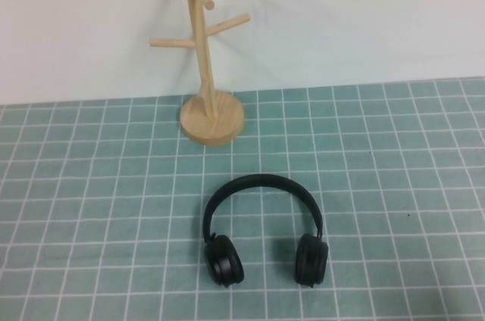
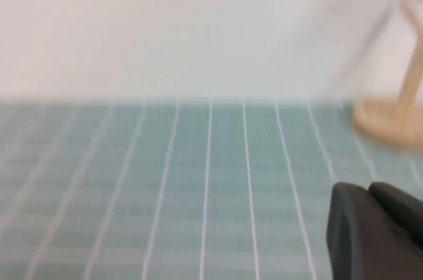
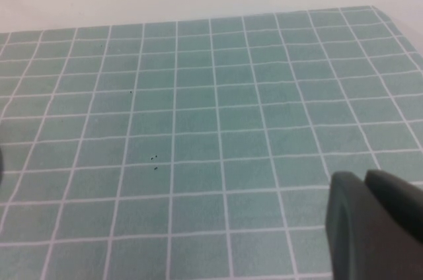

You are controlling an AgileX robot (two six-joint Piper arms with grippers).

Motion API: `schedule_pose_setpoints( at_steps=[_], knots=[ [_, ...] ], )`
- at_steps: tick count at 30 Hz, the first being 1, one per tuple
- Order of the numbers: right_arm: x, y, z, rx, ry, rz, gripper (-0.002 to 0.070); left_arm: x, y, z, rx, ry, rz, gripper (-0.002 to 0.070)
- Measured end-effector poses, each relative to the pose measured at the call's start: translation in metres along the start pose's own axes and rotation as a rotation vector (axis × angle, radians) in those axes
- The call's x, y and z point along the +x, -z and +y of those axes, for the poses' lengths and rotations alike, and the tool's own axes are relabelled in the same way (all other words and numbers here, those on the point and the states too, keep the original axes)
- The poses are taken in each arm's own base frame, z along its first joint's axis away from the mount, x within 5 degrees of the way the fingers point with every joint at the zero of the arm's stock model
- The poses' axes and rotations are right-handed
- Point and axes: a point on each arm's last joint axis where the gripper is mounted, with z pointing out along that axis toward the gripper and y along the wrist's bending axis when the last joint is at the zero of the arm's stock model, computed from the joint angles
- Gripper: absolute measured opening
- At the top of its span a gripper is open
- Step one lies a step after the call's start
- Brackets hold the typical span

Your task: Take out the headphones from the headphone stand

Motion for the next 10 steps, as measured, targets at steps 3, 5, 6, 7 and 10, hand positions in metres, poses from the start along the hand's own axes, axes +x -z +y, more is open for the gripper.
schedule_pose_setpoints(
  at_steps=[3,5,6,7,10],
  knots=[
    [0.000,0.000,0.000,0.000,0.000,0.000,-0.0006,0.010,0.001,0.000,0.002,-0.001,0.109,-0.0003],
    [0.000,0.000,0.000,0.000,0.000,0.000,-0.0006,0.014,0.001,0.000,0.002,-0.007,0.152,-0.0003],
    [0.000,0.000,0.000,0.000,0.000,0.000,-0.0006,0.014,0.001,0.000,0.001,-0.008,0.153,-0.0003],
    [0.000,0.000,0.000,0.000,0.000,0.000,-0.0006,0.014,0.001,0.000,0.001,-0.008,0.154,-0.0003],
    [0.000,0.000,0.000,0.000,0.000,0.000,-0.0006,0.015,0.001,0.000,0.001,-0.010,0.157,-0.0003]
  ],
)
